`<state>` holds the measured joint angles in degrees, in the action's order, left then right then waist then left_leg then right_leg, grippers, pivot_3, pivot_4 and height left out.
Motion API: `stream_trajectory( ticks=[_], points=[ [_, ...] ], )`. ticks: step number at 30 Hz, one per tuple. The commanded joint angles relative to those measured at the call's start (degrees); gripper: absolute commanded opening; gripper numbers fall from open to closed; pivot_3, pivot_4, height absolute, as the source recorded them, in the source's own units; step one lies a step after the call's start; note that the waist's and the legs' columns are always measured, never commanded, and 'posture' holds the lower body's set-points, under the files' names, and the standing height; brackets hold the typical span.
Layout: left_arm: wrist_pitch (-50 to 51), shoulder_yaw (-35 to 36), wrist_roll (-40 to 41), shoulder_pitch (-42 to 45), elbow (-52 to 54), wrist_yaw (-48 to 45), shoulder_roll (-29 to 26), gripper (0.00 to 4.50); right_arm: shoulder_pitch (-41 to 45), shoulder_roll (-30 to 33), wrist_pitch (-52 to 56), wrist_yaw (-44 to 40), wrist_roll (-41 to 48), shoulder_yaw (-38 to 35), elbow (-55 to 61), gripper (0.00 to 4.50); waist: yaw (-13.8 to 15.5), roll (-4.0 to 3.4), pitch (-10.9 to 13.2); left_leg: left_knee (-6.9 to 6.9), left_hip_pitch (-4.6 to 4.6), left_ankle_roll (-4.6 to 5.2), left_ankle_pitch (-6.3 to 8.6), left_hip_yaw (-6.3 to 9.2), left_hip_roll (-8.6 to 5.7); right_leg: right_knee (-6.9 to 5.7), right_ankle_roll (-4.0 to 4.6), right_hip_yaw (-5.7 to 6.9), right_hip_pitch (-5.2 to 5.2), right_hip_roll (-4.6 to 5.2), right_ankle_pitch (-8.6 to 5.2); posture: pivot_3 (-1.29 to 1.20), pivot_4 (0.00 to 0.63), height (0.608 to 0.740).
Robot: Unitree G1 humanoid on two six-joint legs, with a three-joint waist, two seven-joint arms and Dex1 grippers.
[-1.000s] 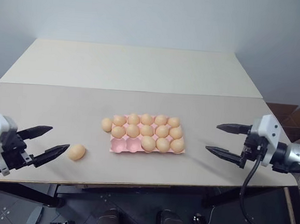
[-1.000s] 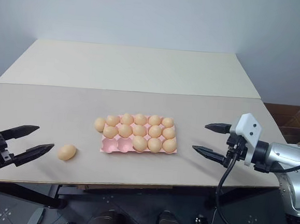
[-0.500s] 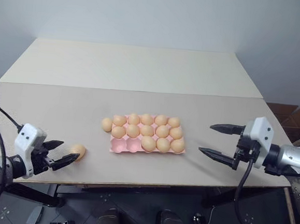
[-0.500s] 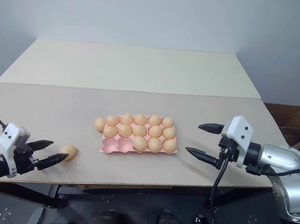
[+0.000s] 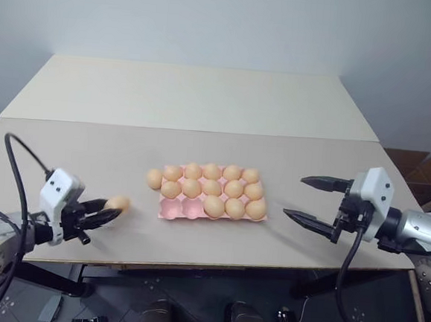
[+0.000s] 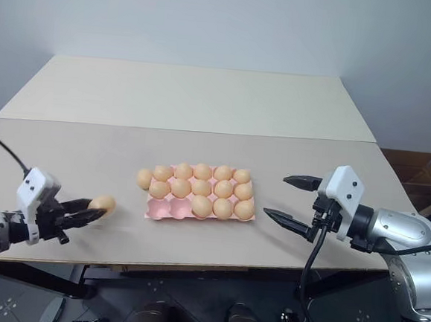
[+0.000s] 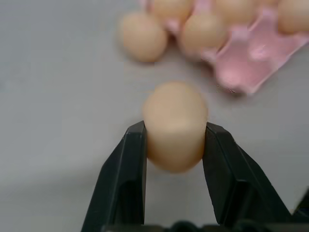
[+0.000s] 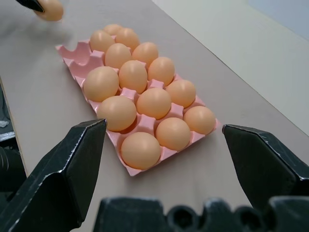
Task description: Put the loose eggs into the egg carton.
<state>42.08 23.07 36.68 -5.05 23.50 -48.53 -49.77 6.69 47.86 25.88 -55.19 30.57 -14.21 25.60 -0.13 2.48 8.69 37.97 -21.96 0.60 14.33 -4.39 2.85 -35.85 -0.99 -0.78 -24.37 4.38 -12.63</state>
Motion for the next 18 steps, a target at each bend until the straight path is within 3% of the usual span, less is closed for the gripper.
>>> stream_trajectory(
  ticks=[1, 9, 13, 16, 18],
  points=[
    [-2.42, -4.93, 0.92, 5.87, 3.01, -1.82, 0.56, 1.66, 1.63, -0.08, -0.62, 0.88, 0.67, -0.43, 1.30, 4.50, 0.30, -0.01, 0.00, 0.00, 0.02, 0.00, 0.00, -0.01, -0.02, 0.00, 0.00, -0.01, 0.02, 0.01, 0.00, 0.00, 0.150, 0.740],
    [-2.36, -24.14, -5.21, 19.95, -1.21, 0.40, 8.95, 1.66, 2.97, -0.36, -0.56, 2.24, 0.39, 0.70, 1.33, 4.50, 0.59, 0.01, -0.02, 0.08, -0.06, 0.01, -0.01, 0.05, -0.08, 0.04, -0.24, -0.03, 0.06, -0.05, 0.15, 0.00, 0.150, 0.740],
    [1.47, -30.10, -8.26, 24.58, -3.32, 2.05, 10.35, 1.66, 2.46, -0.33, 0.00, 3.22, 0.80, 0.46, 2.32, 4.50, 0.59, 0.02, -0.02, 0.08, -0.09, 0.02, 0.00, 0.12, -0.09, 0.07, -0.26, -0.02, 0.07, -0.07, 0.15, 0.00, 0.150, 0.740],
    [1.97, -31.02, -9.18, 25.60, -4.00, 2.08, 10.30, 2.29, 2.20, -0.37, 0.28, 3.99, 0.99, 0.33, 2.73, 4.50, 0.43, 0.02, -0.02, 0.08, -0.07, 0.03, 0.00, 0.15, -0.09, 0.04, -0.26, -0.02, 0.08, -0.08, 0.15, 0.00, 0.150, 0.740],
    [1.82, -30.14, -8.61, 25.81, -3.10, 1.33, 9.90, 2.95, 2.04, -0.49, 0.55, 4.59, 1.15, 0.17, 3.10, 4.50, 0.38, 0.02, -0.02, 0.08, -0.07, 0.02, 0.00, 0.20, -0.09, 0.04, -0.27, 0.00, 0.07, -0.08, 0.14, 0.00, 0.150, 0.740]
  ],
)
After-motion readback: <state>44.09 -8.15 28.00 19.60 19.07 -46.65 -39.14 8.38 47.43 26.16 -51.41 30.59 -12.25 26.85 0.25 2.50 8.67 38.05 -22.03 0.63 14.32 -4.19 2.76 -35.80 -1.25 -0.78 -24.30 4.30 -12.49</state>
